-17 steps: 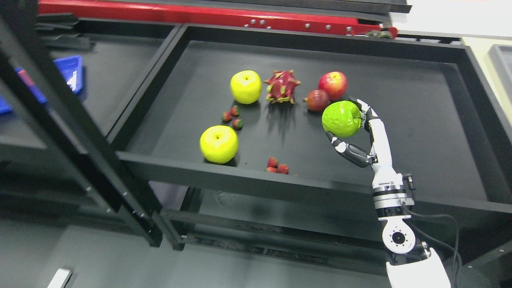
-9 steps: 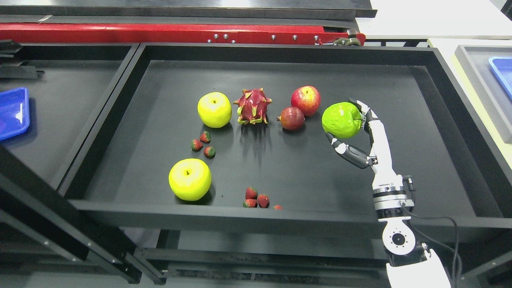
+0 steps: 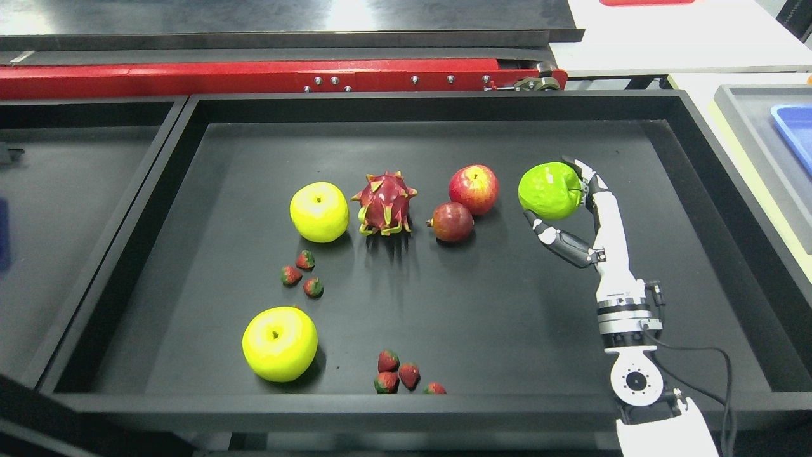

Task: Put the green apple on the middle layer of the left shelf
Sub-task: 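Lower the green apple onto the tray near the red apples and release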

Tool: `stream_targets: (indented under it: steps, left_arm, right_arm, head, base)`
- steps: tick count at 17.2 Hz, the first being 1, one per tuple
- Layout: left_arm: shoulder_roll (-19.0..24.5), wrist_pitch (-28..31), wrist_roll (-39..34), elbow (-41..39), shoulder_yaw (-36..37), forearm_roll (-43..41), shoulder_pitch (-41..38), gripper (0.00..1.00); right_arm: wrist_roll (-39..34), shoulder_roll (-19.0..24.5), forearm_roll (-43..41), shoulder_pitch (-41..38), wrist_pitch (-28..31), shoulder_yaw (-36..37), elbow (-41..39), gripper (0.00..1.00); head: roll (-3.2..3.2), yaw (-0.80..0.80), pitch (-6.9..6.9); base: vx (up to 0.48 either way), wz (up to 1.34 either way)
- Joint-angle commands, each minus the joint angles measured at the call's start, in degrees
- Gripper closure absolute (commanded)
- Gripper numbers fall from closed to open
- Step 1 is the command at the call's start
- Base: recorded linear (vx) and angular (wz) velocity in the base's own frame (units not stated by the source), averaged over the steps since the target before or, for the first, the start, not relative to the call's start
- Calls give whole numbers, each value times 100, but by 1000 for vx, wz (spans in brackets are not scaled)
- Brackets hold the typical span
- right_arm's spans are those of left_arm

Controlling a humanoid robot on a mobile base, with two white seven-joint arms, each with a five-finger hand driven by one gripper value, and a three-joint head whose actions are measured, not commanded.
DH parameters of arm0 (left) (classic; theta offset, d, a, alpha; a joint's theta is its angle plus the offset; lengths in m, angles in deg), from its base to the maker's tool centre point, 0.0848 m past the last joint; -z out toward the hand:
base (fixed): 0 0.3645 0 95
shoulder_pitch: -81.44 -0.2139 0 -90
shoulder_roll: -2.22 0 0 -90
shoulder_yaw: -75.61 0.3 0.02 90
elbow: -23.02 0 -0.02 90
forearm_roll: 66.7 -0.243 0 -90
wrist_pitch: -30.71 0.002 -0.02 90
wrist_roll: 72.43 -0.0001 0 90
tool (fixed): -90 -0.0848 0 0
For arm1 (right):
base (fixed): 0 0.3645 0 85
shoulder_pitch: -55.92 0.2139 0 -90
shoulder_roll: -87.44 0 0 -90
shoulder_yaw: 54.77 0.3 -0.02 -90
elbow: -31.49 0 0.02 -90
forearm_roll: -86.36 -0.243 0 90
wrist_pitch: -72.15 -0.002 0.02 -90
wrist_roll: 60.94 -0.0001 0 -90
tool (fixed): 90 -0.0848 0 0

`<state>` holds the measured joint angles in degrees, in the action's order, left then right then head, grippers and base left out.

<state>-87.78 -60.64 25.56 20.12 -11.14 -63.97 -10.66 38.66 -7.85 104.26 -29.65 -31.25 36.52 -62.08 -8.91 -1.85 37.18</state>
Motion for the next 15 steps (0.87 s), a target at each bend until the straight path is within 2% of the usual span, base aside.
stream_targets:
  steps: [1, 3, 5, 10, 12, 15]
  left_arm:
    - [100, -6, 1, 8, 0, -1, 0, 0]
    - [100, -15, 1, 0, 0, -1, 0, 0]
    - [100, -6, -8, -1, 0, -1, 0, 0]
    - [100, -6, 1, -1, 0, -1, 0, 0]
    - [100, -6, -8, -1, 0, -1, 0, 0]
    - [100, -6, 1, -1, 0, -1, 0, 0]
  right_arm:
    - [-80, -7, -5, -46, -22, 3, -3, 99]
    - [-552, -94, 3, -169, -416, -540, 5, 99]
    - [-1123, -139, 38, -118, -444, -997, 14, 99]
    - [-1486, -34, 644, 243, -417, -2087, 260, 98]
    - [-1670, 115, 698, 270, -408, -2168, 295, 97]
    - [-1995, 116, 505, 226, -435, -2002, 243, 94]
  head:
    - [0, 0, 0]
    - [0, 0, 0]
    - [0, 0, 0]
    - [0, 0, 0]
    - [0, 0, 0]
    - [0, 0, -1]
  base:
    - [147, -108]
    - [147, -101]
    - [131, -81]
    - [78, -49]
    - [40, -20]
    - [20, 0]
